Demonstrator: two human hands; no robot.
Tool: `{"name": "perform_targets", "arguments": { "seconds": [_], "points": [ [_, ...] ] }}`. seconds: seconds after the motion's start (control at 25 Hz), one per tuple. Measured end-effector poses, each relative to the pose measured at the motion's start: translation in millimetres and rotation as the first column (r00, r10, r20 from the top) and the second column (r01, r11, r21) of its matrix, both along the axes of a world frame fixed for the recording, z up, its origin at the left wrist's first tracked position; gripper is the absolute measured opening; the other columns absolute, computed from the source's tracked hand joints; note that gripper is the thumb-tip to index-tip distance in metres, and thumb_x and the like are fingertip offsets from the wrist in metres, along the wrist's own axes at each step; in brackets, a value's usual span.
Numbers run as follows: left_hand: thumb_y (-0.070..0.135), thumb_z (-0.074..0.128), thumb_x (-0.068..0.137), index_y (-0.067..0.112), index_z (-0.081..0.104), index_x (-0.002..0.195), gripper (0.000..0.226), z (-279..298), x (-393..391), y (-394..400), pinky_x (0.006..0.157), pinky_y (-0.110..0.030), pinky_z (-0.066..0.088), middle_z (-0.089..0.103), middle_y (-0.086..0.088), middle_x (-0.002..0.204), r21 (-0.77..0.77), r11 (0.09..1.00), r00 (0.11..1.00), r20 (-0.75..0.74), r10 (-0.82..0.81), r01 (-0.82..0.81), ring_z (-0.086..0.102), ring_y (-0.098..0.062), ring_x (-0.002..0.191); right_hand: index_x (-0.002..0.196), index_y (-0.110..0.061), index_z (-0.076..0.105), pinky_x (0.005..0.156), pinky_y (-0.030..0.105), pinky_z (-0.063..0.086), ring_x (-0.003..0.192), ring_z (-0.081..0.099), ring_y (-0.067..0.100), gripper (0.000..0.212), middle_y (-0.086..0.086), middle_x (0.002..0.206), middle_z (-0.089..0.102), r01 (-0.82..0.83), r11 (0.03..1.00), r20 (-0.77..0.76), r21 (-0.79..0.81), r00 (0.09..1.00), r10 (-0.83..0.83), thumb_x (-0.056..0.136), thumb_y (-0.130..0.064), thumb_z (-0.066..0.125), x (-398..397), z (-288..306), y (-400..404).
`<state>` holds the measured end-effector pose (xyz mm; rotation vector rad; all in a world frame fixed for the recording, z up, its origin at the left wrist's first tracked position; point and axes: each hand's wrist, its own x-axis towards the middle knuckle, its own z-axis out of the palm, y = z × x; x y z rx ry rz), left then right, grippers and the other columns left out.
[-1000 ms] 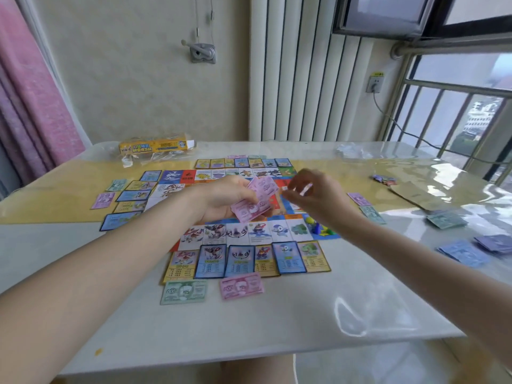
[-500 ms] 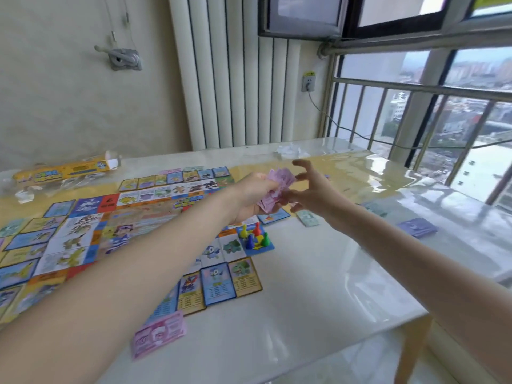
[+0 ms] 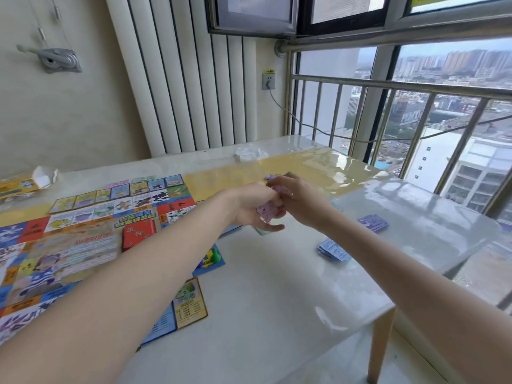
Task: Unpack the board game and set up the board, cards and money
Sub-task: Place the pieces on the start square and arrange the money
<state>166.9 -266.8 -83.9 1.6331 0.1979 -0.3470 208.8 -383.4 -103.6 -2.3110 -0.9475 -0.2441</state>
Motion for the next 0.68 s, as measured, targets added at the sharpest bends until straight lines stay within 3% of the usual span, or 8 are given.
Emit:
{"name": "perform_targets", "arguments": {
  "seconds": [0.08,0.2,0.28,0.44,0.52,0.6,0.68],
  "points": [
    [-0.007,0.041,0.092,0.008,0.052,0.081,0.022,-2,6,-1,0.067,-0.031,0.054,0.053,-0.006,0.076,-0.018,1.000,1.000,-0.010,-0.014,0.014,0.054,-0.016,0.072,0.113,-0.006,0.063,0.066,0.016,0.024,0.101,0.054,0.031,0.037,0.015,0.111,0.057,0.004,1.000,0.053,0.001,0.999,-0.004,0.085,0.007,0.042,6,-4,-3],
    [-0.007,0.046,0.091,0.004,0.053,0.091,0.013,-8,13,-2,0.059,-0.017,0.054,0.056,-0.010,0.089,-0.008,0.999,0.999,-0.007,-0.046,0.046,0.060,-0.019,0.081,0.116,-0.006,0.061,0.073,0.020,0.030,0.102,0.053,0.031,0.036,0.016,0.111,0.054,-0.036,0.999,0.051,0.001,0.998,0.036,0.088,0.005,0.042,11,-12,-7],
    [-0.005,0.047,0.092,0.003,0.054,0.086,0.012,-12,16,-4,0.054,-0.012,0.051,0.057,-0.010,0.084,0.015,0.998,0.998,0.001,-0.062,0.062,0.065,-0.015,0.074,0.123,-0.009,0.058,0.078,0.023,0.034,0.100,0.052,0.027,0.041,0.013,0.112,0.053,-0.062,0.997,0.048,0.046,0.997,0.059,0.088,0.007,0.042,10,-15,-10],
    [0.008,0.046,0.096,0.011,0.053,0.086,0.013,-13,17,-4,0.045,-0.011,0.041,0.055,-0.003,0.074,0.160,0.981,0.993,0.038,-0.115,0.107,0.060,-0.002,0.052,0.123,-0.011,0.057,0.071,0.014,0.032,0.092,0.048,0.014,0.042,0.000,0.102,0.050,-0.068,0.992,-0.048,0.110,0.996,0.074,0.087,0.005,0.044,15,-13,-13],
    [0.013,0.048,0.097,0.012,0.051,0.093,0.005,-11,20,1,0.042,-0.012,0.038,0.055,-0.003,0.074,0.180,0.983,0.999,0.032,-0.036,0.030,0.054,-0.005,0.049,0.124,-0.008,0.054,0.081,0.020,0.041,0.100,0.056,0.023,0.036,0.008,0.108,0.060,0.086,0.992,-0.161,0.088,0.984,-0.070,0.090,-0.001,0.044,36,-12,-13],
    [0.014,0.047,0.097,0.008,0.049,0.100,0.007,-10,25,7,0.039,-0.012,0.038,0.056,-0.007,0.075,0.172,0.981,0.996,0.040,0.081,-0.087,0.051,-0.008,0.050,0.127,-0.006,0.047,0.089,0.032,0.041,0.111,0.052,0.029,0.036,0.014,0.121,0.057,0.304,0.949,-0.202,-0.078,0.928,-0.314,0.092,-0.014,0.049,63,-12,-18],
    [0.014,0.046,0.098,0.002,0.047,0.110,0.017,-10,30,10,0.036,-0.013,0.038,0.058,-0.011,0.074,0.138,0.977,0.986,0.051,0.156,-0.161,0.053,-0.007,0.042,0.127,-0.007,0.042,0.094,0.036,0.038,0.117,0.045,0.032,0.046,0.016,0.128,0.049,0.352,0.872,-0.180,-0.340,0.886,-0.428,0.089,-0.029,0.055,82,-14,-23]
  ]
}}
